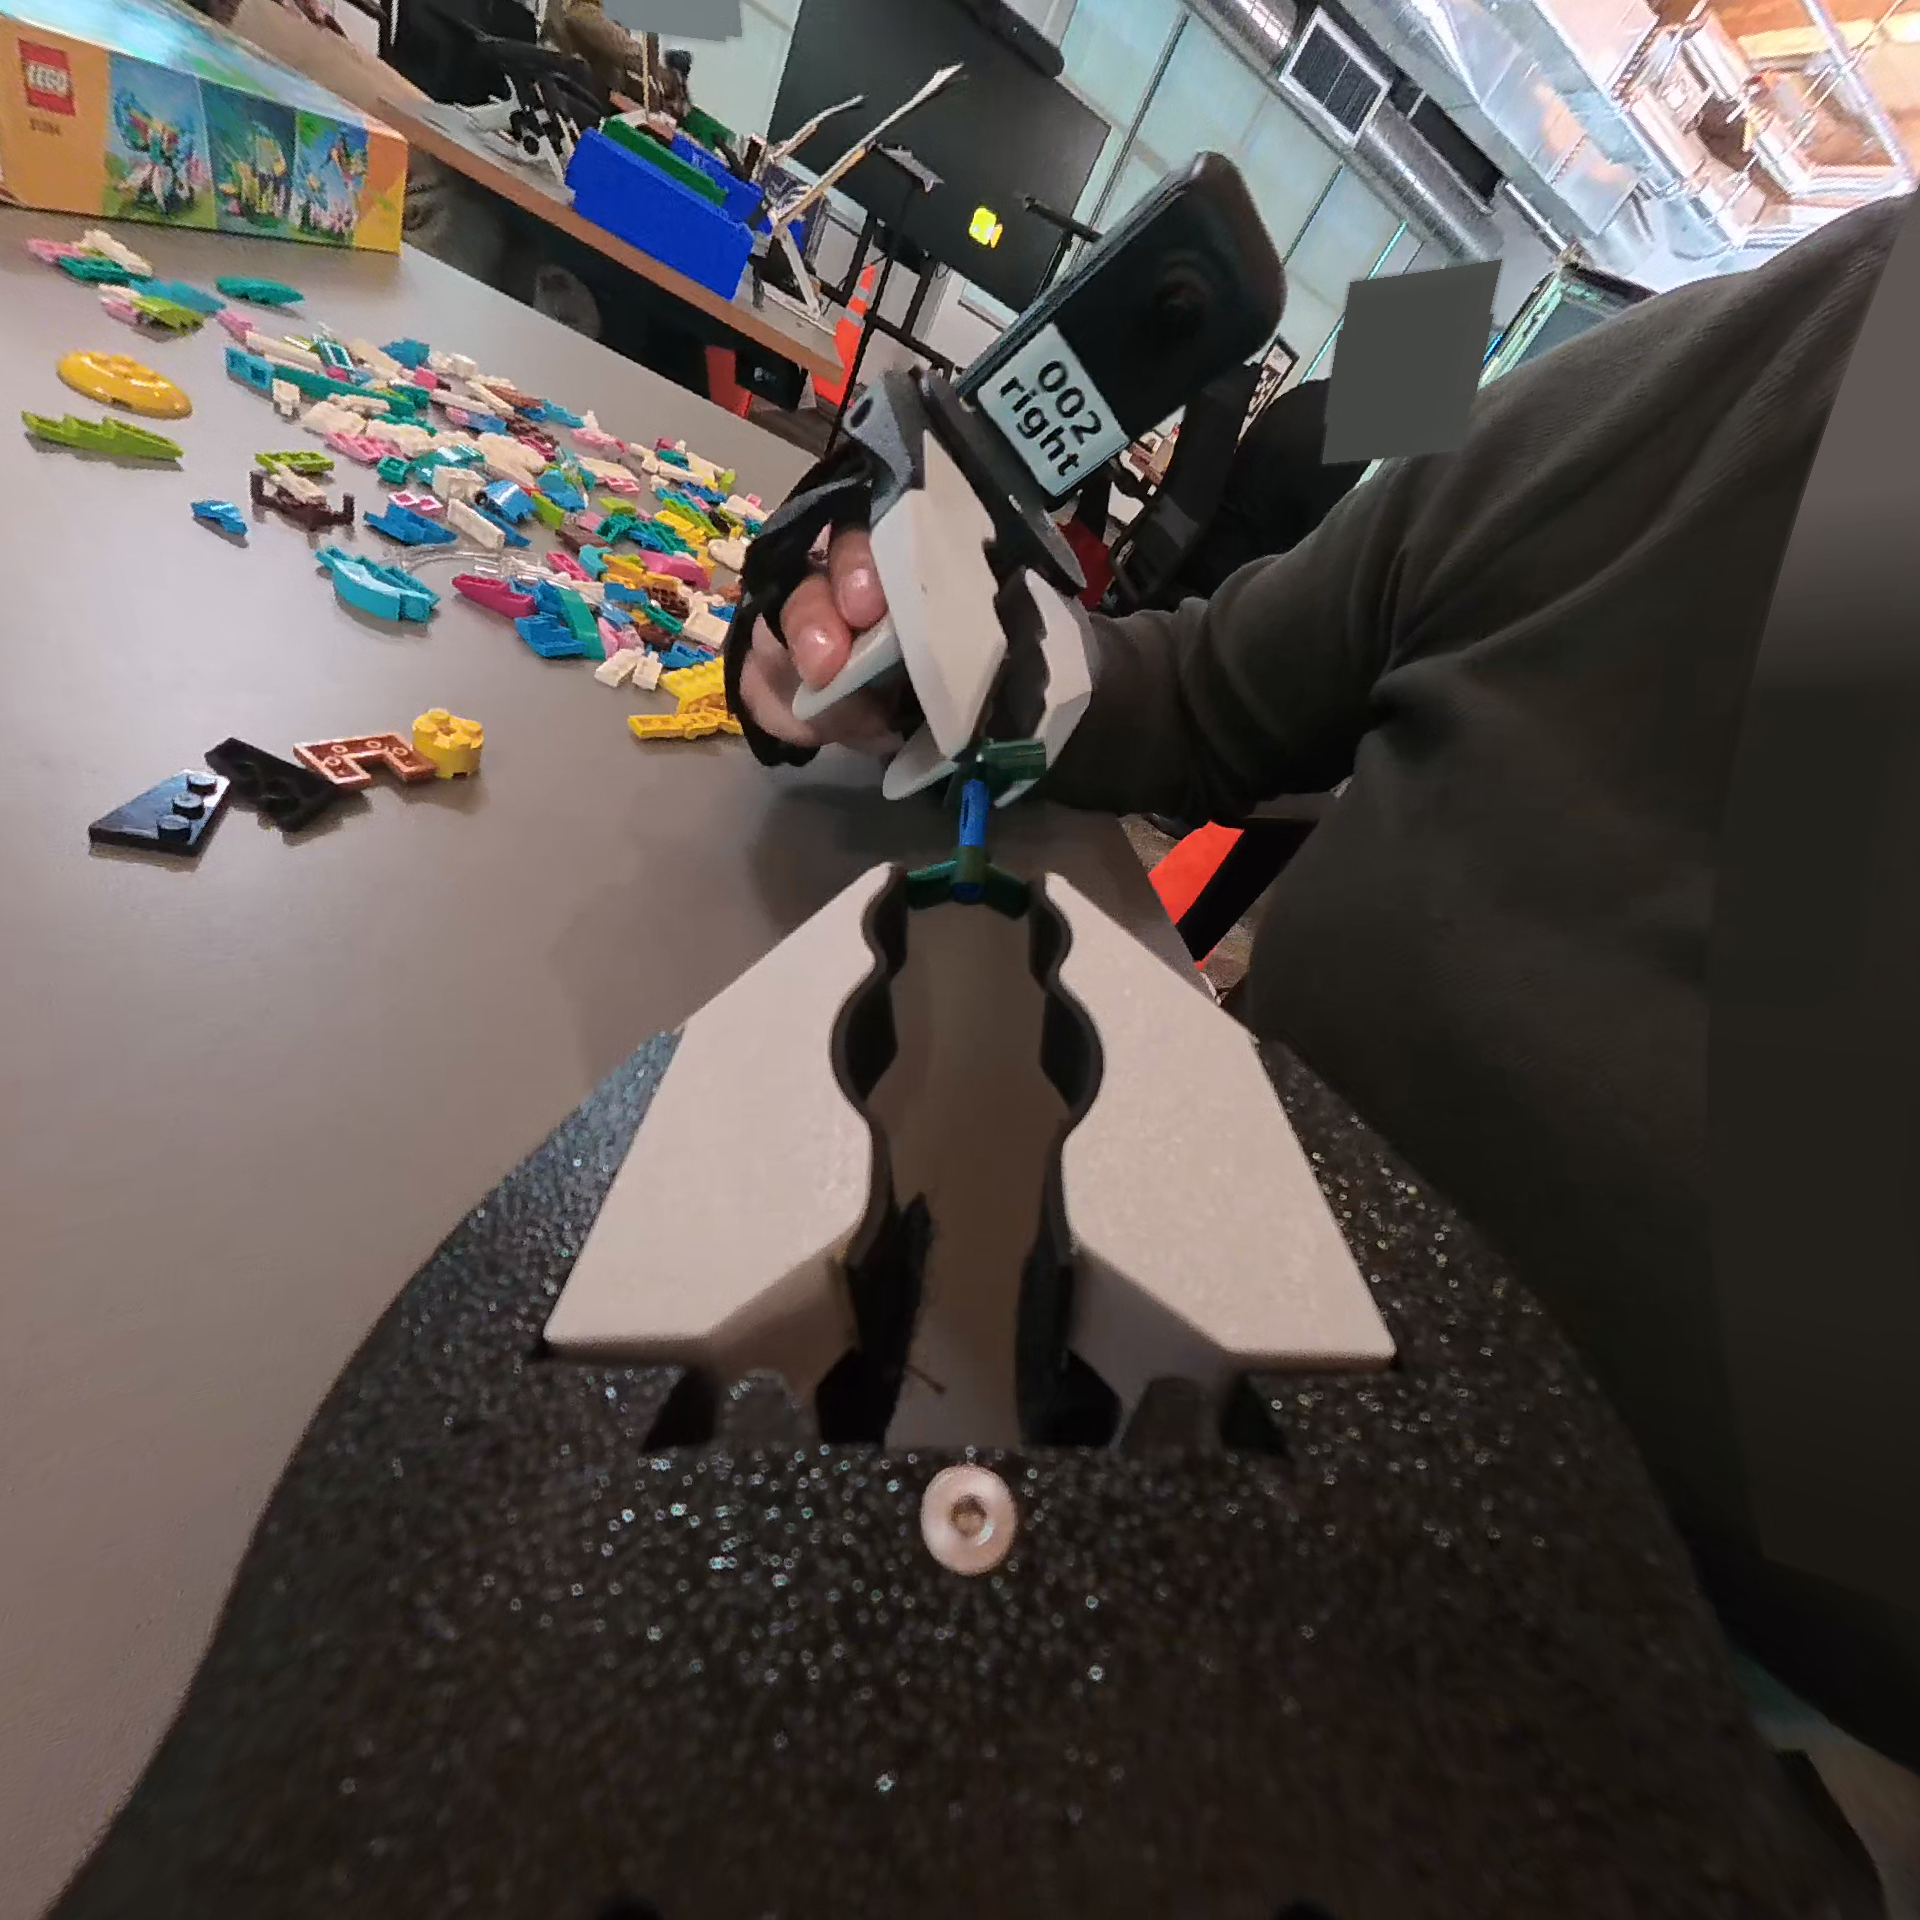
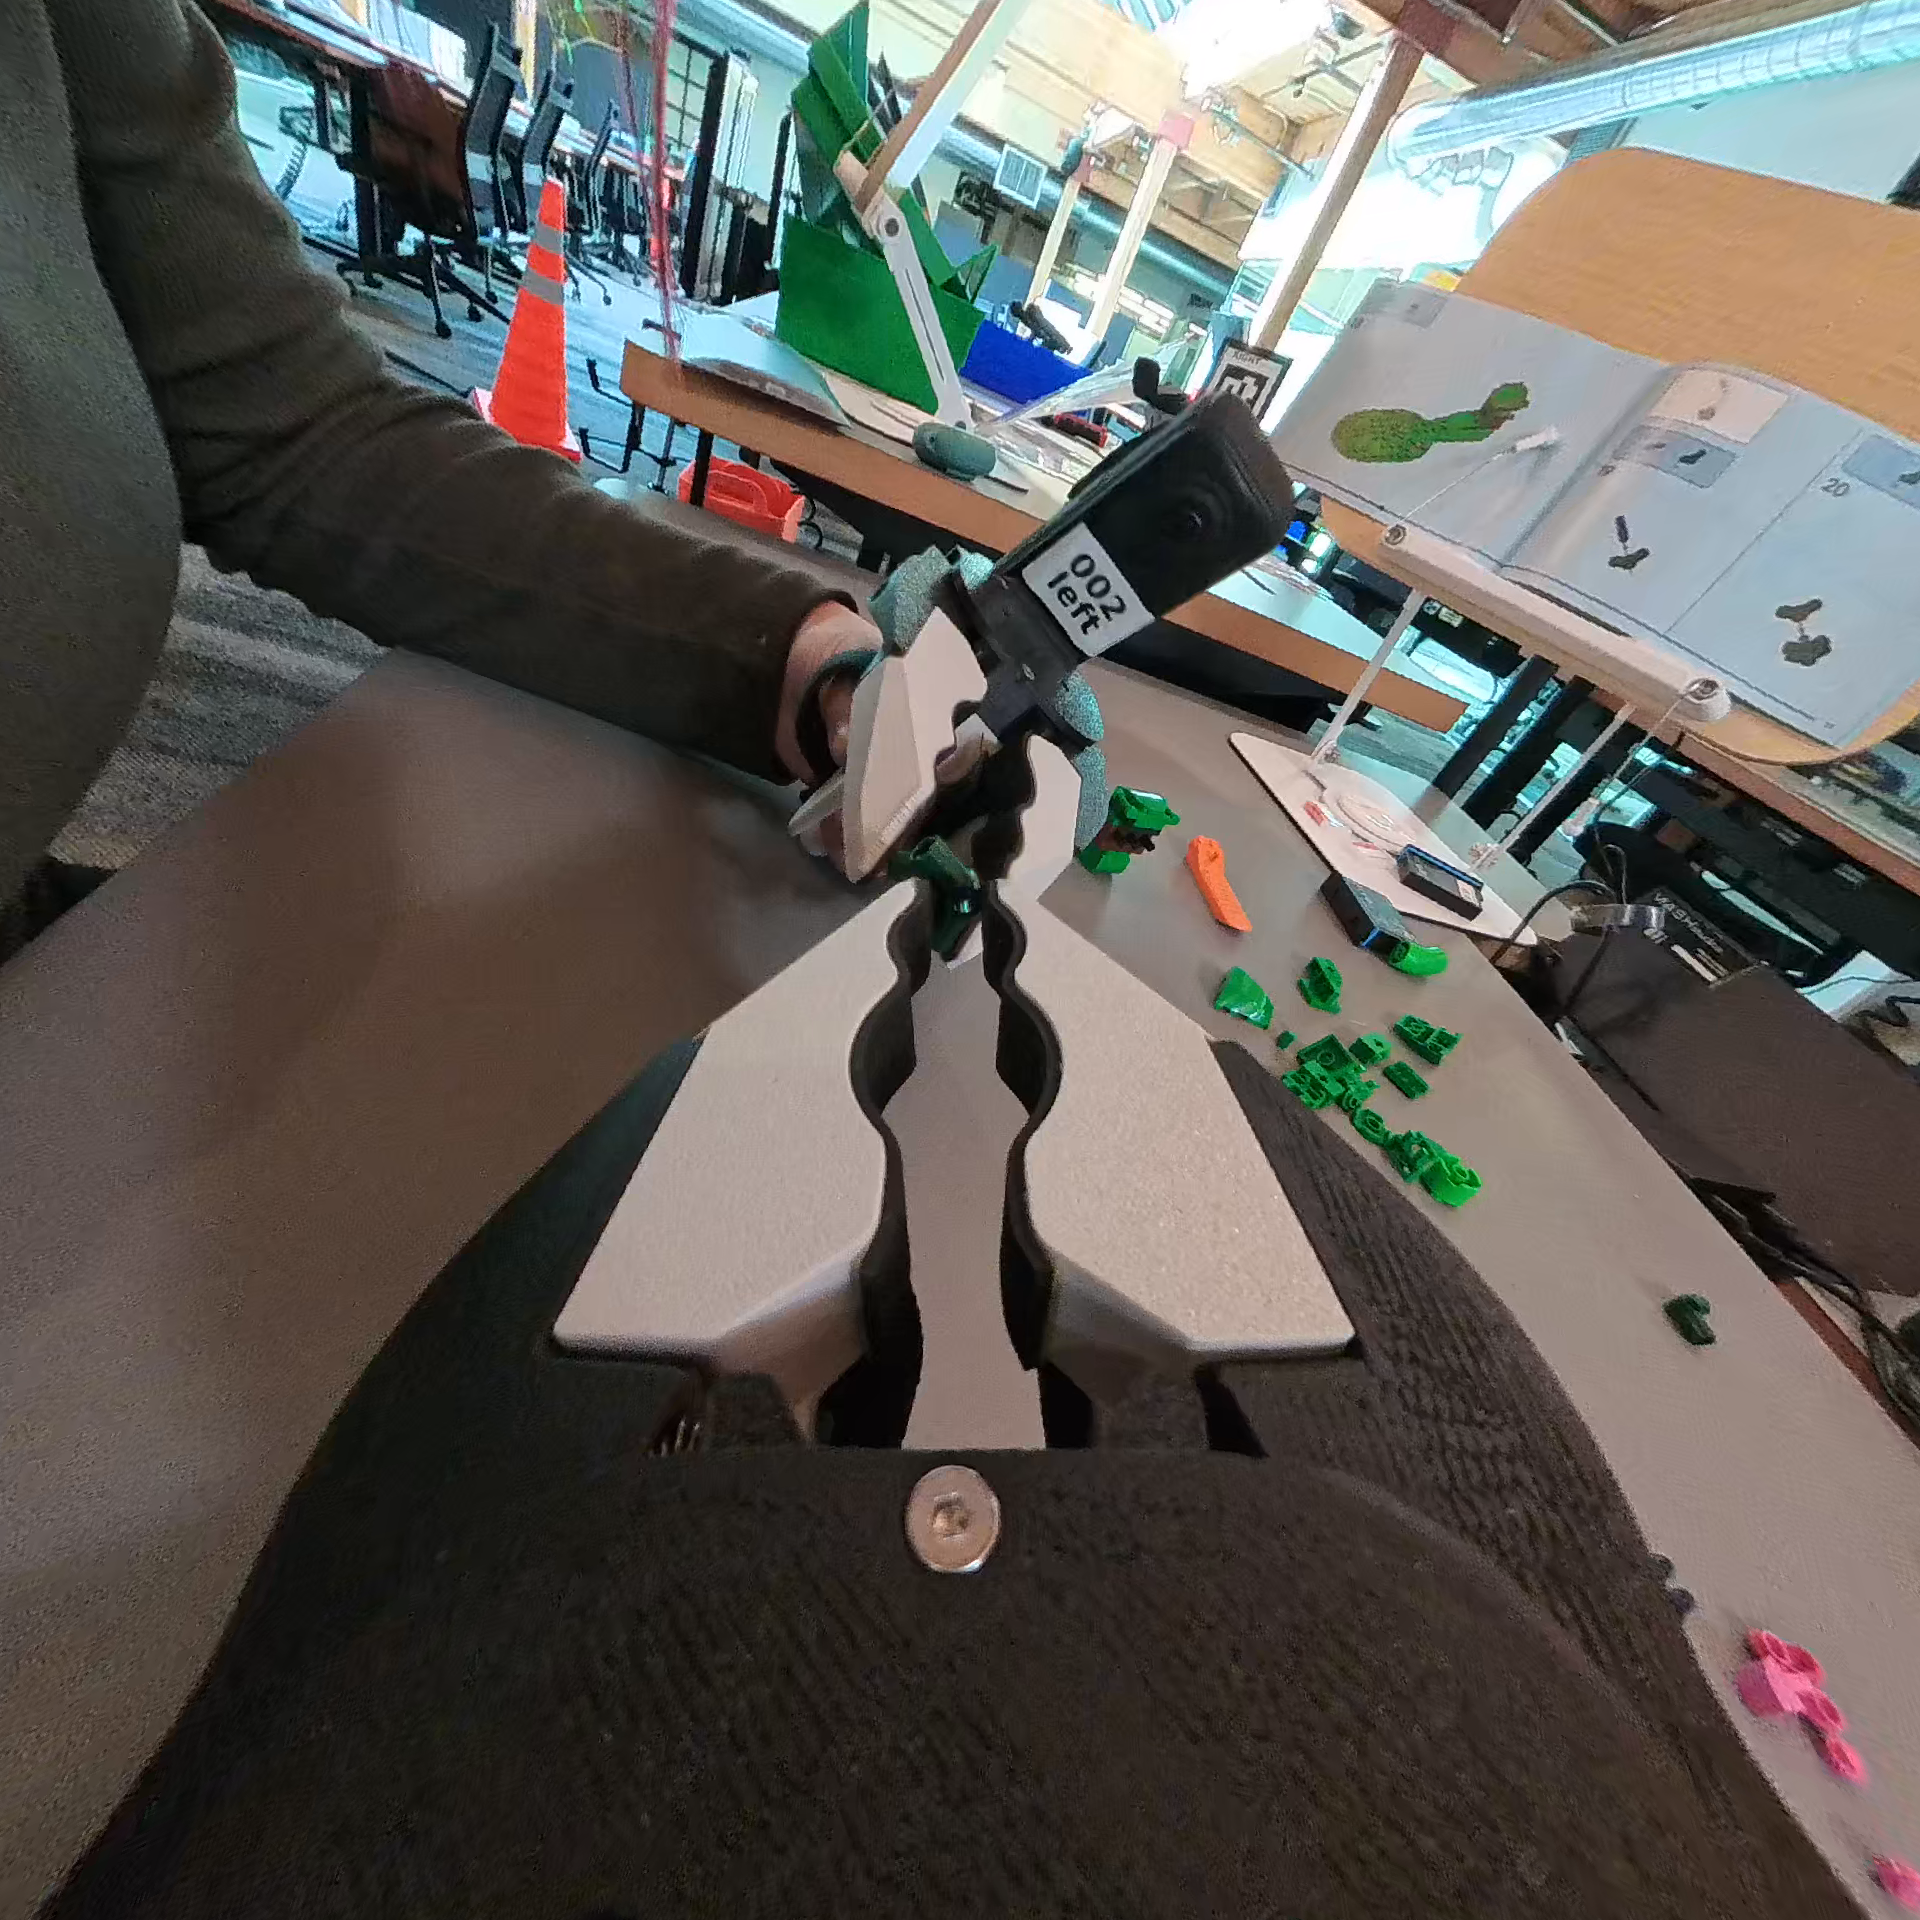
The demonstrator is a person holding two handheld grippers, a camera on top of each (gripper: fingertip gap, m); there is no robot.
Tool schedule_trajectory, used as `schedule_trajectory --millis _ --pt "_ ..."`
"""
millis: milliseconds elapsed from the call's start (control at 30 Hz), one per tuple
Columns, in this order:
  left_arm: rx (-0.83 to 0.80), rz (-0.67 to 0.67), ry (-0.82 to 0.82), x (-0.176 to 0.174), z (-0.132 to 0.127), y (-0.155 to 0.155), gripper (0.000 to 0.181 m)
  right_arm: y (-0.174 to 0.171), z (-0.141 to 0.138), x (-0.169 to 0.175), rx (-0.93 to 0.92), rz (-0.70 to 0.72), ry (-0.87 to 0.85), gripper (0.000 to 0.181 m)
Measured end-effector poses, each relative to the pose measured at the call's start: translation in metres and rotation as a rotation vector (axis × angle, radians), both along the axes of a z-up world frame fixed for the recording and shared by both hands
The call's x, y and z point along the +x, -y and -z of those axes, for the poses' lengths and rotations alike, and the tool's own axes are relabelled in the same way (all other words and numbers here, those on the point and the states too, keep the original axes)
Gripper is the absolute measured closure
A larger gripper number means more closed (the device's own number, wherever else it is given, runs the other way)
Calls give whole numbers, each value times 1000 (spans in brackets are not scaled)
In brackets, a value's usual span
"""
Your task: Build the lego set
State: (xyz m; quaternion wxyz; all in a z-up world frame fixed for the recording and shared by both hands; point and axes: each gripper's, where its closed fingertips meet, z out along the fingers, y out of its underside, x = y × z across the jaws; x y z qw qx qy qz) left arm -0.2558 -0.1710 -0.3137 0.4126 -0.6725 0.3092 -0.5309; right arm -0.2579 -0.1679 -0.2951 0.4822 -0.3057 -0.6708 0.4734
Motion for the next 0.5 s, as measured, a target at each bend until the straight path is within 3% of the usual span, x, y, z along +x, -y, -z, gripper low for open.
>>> schedule_trajectory --millis 500 --pt "-34 16 -51 4 9 2 160 2 10 4 142 -2 65 174"
